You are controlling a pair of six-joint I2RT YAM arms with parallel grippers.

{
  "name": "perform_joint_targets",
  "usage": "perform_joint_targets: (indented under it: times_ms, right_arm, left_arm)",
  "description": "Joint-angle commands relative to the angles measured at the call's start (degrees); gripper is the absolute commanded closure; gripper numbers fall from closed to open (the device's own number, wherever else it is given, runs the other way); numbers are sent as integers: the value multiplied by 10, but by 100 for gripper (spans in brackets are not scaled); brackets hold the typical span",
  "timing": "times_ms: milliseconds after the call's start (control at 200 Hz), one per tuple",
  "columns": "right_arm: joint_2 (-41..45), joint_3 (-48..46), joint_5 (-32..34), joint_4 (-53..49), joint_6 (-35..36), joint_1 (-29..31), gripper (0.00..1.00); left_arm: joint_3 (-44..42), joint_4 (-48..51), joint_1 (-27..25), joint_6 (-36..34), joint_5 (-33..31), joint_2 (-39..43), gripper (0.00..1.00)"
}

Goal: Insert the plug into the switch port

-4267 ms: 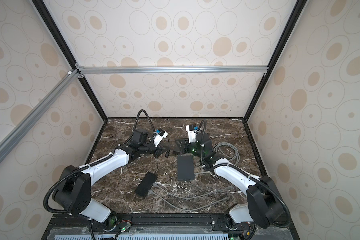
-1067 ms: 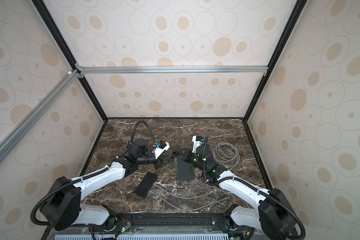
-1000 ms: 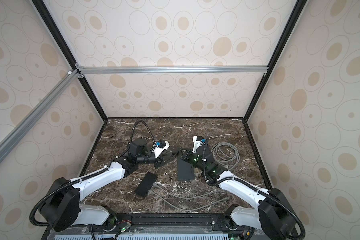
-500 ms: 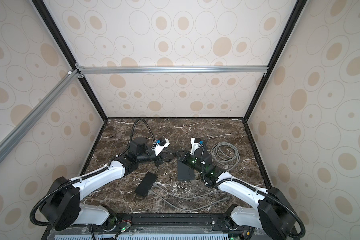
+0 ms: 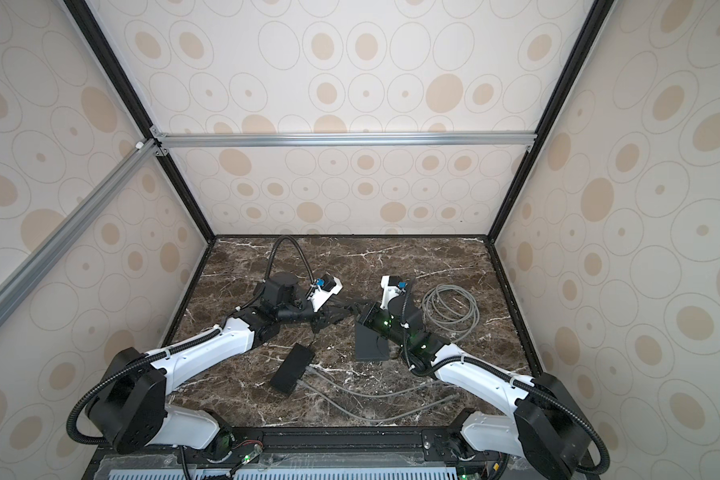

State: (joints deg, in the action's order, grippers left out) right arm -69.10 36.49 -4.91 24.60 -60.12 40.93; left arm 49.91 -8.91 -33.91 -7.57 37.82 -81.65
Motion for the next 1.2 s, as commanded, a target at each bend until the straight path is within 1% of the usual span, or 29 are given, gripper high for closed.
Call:
perform_joint_targets:
  times_ms: [0, 120, 180, 215, 400, 535, 925, 1010, 1100, 1135, 1195]
  right_arm:
    - [17, 7, 7, 2, 0, 6, 100]
    - [18, 10, 6, -2, 0, 6, 100]
    - [17, 9, 4, -2, -1, 6, 100]
    - [16, 11, 3, -3, -1, 6, 100]
    - [10, 16, -5, -13, -1, 6, 100]
    - [4, 19, -14, -18, -2, 6, 100]
    - [-4, 26, -18, -30, 1, 6, 100]
    - [-5, 27, -18, -33, 3, 6, 100]
    - [-7, 28, -19, -34, 4, 6, 100]
    - [-7, 28, -18, -33, 3, 6, 100]
    - [-7, 29, -18, -33, 2, 6, 100]
  left_arm:
    - [28, 18, -3, -22, 0, -7, 70]
    - [29, 24, -3, -28, 1, -8, 71]
    - [30, 26, -2, -31, 0, -8, 75]
    - [30, 26, -3, -31, 1, -8, 76]
    - [30, 27, -2, -32, 1, -8, 75]
    - [30, 28, -3, -32, 3, -9, 78]
    - [33, 31, -2, -33, 10, -10, 78]
    - [34, 32, -3, -33, 10, -11, 74]
    - [34, 33, -2, -33, 14, -11, 75]
    - [36, 35, -2, -34, 15, -13, 77]
    - [39, 40, -2, -36, 16, -14, 85]
